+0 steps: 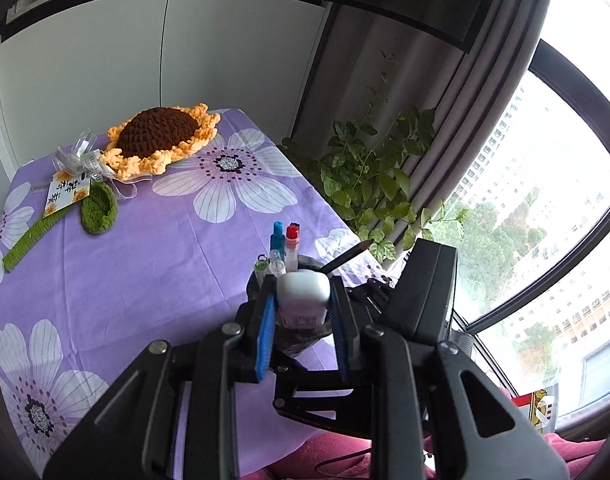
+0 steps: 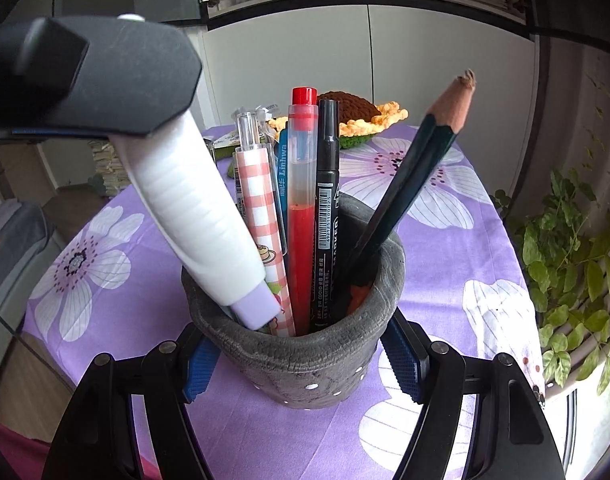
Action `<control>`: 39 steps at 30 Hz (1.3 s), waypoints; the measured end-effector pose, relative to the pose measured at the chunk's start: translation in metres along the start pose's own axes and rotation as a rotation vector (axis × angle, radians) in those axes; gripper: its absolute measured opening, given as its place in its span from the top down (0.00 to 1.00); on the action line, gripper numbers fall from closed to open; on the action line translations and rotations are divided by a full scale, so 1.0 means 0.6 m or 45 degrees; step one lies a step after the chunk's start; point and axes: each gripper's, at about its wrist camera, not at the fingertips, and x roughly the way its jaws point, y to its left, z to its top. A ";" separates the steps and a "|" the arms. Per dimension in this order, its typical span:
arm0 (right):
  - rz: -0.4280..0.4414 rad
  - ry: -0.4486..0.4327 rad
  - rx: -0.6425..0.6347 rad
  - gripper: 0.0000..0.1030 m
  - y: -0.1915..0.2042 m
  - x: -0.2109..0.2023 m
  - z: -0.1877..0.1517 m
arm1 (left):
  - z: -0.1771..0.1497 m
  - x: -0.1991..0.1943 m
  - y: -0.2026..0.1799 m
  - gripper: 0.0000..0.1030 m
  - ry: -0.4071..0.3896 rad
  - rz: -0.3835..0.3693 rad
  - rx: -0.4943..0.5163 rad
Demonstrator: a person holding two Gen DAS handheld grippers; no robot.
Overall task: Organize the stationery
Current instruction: 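Carry the correction tape over the grey cup and drop it in, then lower the grey cup onto the tablecloth and open the right tool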
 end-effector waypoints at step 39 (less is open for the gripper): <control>0.025 -0.052 -0.092 0.28 0.078 0.064 0.060 | -0.110 -0.091 0.164 0.32 -0.352 0.575 -0.131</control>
